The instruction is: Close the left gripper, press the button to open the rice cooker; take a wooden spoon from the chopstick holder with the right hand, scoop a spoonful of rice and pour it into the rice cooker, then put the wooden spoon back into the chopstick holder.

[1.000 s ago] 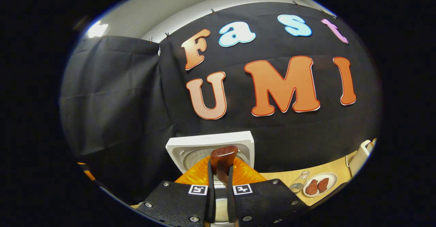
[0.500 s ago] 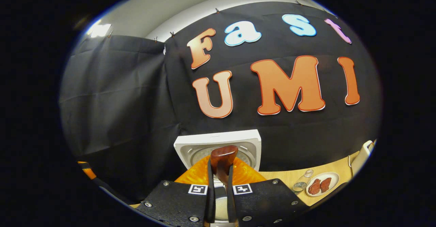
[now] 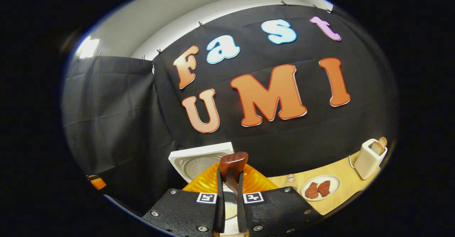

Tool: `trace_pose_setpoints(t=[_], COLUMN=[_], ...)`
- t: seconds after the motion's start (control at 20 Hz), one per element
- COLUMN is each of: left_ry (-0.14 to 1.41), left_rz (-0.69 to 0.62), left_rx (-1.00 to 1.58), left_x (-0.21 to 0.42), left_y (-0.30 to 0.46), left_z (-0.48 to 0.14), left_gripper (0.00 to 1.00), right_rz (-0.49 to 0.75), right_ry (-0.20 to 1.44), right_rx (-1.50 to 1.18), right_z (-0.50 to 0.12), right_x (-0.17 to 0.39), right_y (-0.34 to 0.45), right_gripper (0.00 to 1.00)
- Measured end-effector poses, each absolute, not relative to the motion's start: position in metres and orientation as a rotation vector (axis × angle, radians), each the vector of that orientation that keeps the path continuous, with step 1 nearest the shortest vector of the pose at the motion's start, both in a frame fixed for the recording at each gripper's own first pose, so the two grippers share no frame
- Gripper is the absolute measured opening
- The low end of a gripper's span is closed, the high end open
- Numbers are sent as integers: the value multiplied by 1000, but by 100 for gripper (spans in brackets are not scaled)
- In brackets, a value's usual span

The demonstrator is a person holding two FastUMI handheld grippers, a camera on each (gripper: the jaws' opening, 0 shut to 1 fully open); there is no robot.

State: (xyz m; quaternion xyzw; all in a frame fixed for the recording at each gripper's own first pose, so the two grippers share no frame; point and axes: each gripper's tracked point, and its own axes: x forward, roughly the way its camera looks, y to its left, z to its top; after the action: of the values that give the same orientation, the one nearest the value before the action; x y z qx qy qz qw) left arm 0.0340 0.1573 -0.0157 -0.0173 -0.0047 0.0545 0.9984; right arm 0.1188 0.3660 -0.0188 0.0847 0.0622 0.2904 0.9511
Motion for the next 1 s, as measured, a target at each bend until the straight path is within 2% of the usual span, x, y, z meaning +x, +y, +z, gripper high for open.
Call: trace_pose_setpoints(t=[0.15, 0.2, 0.25, 0.3, 0.55, 0.8, 1.0], left_ry=[-24, -25, -24, -24, -22, -15, -26], left_rz=[100, 93, 83, 74, 43, 4, 31], left_rx=[-17, -16, -20, -24, -38, -52, -42], left_x=[32, 31, 32, 31, 35, 35, 31], left_y=[148, 143, 136, 130, 105, 84, 87], left_z=[-12, -11, -12, -13, -19, -19, -19], left_gripper=[100, 100, 100, 100, 100, 100, 100], right_rz=[510, 484, 456, 430, 296, 202, 153], right_ry=[123, 124, 129, 136, 180, 235, 300], right_rx=[178, 180, 182, 185, 213, 308, 340], right_z=[-22, -23, -27, -31, -64, -112, -166], right_x=[111, 107, 104, 99, 81, 67, 64], right_y=[302, 282, 261, 240, 149, 92, 76], right_gripper=[13, 18, 18, 13, 13, 13, 13])
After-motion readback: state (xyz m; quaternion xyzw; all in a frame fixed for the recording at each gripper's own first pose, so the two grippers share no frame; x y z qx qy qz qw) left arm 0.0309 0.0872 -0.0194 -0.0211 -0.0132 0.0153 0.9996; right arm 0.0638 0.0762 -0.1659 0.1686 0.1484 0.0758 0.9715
